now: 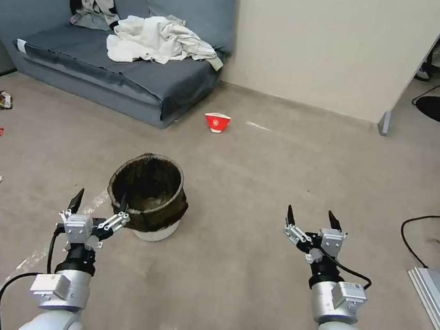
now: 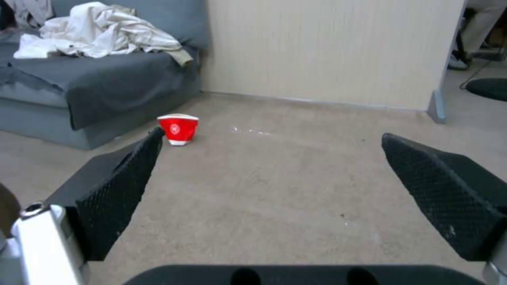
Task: Pick up the trash can from the floor.
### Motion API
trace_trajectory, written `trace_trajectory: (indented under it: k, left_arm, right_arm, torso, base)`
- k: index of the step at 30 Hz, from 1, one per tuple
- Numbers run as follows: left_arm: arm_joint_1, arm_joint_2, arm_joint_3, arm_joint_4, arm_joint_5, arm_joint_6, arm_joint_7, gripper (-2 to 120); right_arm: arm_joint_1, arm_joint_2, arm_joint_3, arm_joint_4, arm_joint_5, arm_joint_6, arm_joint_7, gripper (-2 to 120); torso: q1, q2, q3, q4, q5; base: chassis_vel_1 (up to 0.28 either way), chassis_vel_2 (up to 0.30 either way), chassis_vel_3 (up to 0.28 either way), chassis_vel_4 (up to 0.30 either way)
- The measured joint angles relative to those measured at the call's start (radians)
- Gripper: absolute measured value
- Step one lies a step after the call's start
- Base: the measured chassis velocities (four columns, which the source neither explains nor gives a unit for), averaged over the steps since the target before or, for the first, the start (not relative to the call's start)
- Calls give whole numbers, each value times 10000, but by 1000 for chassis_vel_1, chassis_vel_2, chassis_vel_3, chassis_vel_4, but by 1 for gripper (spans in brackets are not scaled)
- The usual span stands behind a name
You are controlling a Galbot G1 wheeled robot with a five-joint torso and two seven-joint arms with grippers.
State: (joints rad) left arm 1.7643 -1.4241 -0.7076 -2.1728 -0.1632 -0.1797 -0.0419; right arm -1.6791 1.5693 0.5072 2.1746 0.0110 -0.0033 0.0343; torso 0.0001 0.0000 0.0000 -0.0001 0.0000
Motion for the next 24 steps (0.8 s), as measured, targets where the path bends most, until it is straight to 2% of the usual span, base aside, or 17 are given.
trace_trajectory:
  k: [15,20,21,22,23,24]
  left_arm:
    - [-243,32,-25,79,-121,274,-65,100]
    - [-374,35,-99,35,-286,575,-177,100]
    - [-422,41,-143,18,-335,696,-209,100]
    - [-616,66,-346,-41,-626,1248,-256,100]
    - [-616,66,-346,-41,-626,1248,-256,100]
    - [-707,95,-450,-60,-848,1601,-257,100]
  right_arm:
    - [48,1,13,-117,-1,19,26,100]
    - [83,-2,15,-163,0,30,26,100]
    - [92,-3,16,-175,0,40,27,100]
    - [106,-3,12,-214,14,73,28,100]
    - [106,-3,12,-214,14,73,28,100]
    - [109,-4,12,-230,19,83,28,100]
  torso:
    - [-1,0,0,1,0]
    - [0,0,0,1,0]
    - [0,0,0,1,0]
    - [1,-1,1,1,0]
    - [1,-1,1,1,0]
    - [0,0,1,3,-2]
  base:
    - [-100,98,102,-95]
    - [-99,106,111,-102]
    - [-90,99,95,-84]
    - [-67,53,55,-35]
    - [-67,53,55,-35]
    - [-26,53,55,-12]
